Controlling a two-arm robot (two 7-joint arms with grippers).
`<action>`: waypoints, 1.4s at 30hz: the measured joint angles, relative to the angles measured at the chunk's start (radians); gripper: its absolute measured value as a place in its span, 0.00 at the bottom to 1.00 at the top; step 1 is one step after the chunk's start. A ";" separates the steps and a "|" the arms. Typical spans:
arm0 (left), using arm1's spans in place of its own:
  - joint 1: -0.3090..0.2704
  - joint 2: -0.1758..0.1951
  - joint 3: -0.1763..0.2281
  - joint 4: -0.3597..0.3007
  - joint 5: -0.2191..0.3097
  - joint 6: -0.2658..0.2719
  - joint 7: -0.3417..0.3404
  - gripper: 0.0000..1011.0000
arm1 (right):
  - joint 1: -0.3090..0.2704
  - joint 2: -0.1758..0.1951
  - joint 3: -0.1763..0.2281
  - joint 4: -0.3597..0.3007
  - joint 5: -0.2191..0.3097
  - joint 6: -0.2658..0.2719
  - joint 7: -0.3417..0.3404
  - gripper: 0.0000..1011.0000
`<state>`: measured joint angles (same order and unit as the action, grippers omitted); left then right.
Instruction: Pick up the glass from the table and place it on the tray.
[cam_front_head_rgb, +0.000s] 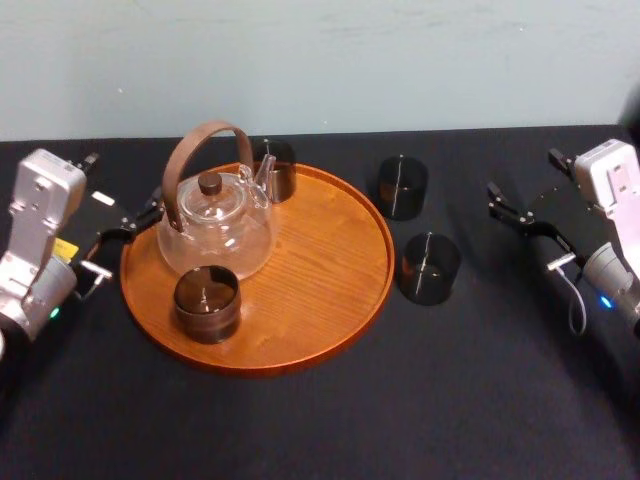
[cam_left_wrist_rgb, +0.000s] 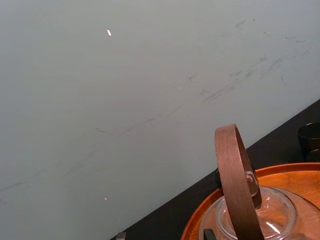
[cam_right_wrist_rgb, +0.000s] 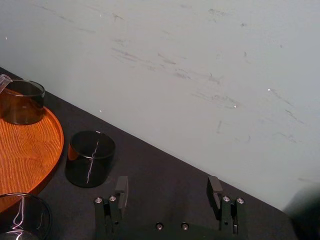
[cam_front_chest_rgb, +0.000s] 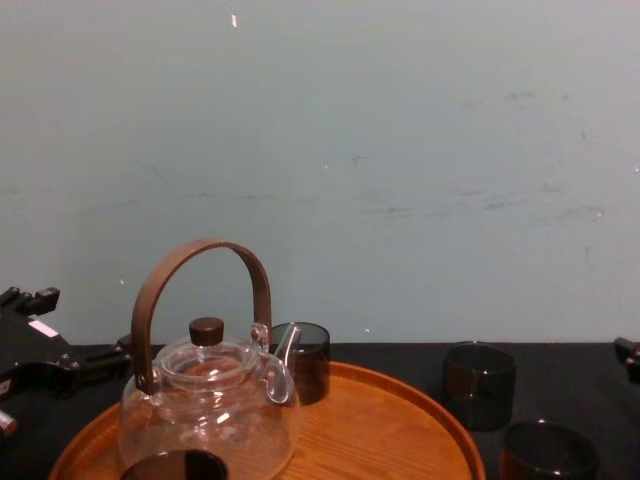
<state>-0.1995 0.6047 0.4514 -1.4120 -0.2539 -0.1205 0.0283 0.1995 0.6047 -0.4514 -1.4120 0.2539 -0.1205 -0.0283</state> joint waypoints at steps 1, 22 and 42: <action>0.000 0.000 0.000 0.000 0.000 0.000 0.000 0.99 | 0.000 0.000 0.000 0.000 0.000 0.000 0.000 0.99; 0.000 0.000 0.000 0.000 0.000 0.000 0.000 0.99 | -0.076 0.050 0.083 -0.089 0.112 0.122 0.185 0.99; 0.000 0.000 0.000 0.000 0.000 0.000 0.000 0.99 | -0.129 0.098 0.093 -0.128 0.110 0.208 0.345 0.99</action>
<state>-0.1995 0.6047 0.4514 -1.4120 -0.2539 -0.1206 0.0283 0.0709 0.7028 -0.3582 -1.5401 0.3641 0.0871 0.3164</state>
